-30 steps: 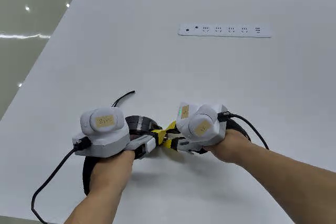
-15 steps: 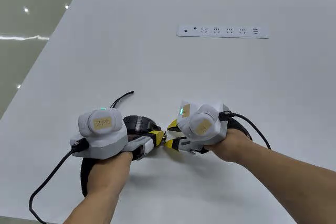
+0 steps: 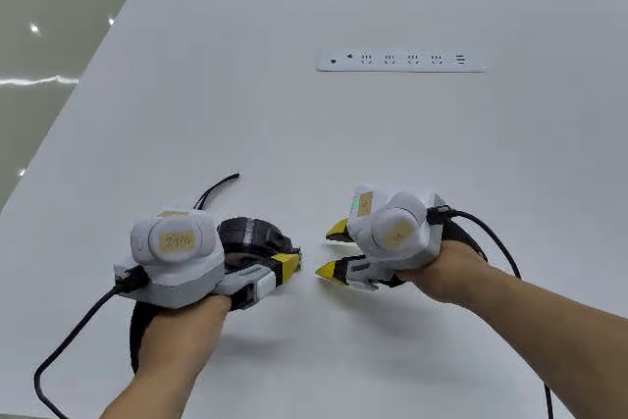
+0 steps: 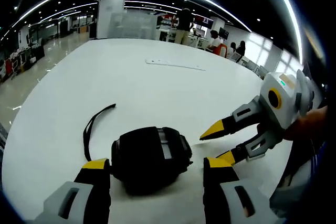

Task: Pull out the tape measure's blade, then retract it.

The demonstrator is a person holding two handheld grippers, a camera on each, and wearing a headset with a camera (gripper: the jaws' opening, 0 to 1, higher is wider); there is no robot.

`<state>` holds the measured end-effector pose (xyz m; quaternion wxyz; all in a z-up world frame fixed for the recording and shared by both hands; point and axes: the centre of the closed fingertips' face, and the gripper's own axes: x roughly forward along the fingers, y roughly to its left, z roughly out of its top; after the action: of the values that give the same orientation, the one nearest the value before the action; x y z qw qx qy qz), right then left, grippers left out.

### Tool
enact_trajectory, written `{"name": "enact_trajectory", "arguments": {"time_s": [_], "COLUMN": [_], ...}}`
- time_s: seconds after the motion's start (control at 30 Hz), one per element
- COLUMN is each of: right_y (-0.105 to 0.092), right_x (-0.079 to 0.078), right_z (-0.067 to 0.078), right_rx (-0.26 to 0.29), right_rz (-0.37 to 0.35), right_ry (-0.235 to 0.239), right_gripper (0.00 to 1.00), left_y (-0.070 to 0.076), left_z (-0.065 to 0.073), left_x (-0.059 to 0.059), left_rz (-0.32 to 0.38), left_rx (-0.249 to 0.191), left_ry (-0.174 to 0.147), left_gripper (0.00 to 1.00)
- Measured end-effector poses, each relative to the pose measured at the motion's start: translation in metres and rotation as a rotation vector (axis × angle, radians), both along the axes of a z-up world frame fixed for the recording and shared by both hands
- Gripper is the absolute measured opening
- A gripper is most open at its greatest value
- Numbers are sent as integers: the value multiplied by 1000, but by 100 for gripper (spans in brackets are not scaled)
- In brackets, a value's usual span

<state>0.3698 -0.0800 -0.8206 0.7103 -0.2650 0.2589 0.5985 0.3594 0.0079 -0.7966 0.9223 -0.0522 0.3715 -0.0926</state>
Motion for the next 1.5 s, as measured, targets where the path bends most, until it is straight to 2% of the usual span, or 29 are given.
{"name": "enact_trajectory", "arguments": {"time_s": [0.3,0.43,0.8,1.0,1.23,1.33,1.5], "right_y": [-22,-35,-67,-83,-104,-113,-128], "right_x": [0,-1,-5,-8,-10,-10,-12], "right_z": [2,4,6,7,10,15,18], "right_rx": [10,22,46,49,52,73,81], "right_rz": [-58,-95,-191,-229,-262,-284,-311], "right_ry": [0,-1,5,16,10,4,-2], "right_gripper": [32,35,41,45,48,49,51], "left_y": [2,1,6,6,11,10,15], "left_z": [8,9,11,11,14,14,13], "left_x": [0,-2,-10,-16,-18,-22,-26], "left_rz": [-46,-103,-189,-264,-302,-338,-359], "left_rx": [9,14,27,42,24,17,13], "left_ry": [-35,-45,-67,-86,-100,-107,-113], "left_gripper": [69,70,72,72,74,75,75]}}
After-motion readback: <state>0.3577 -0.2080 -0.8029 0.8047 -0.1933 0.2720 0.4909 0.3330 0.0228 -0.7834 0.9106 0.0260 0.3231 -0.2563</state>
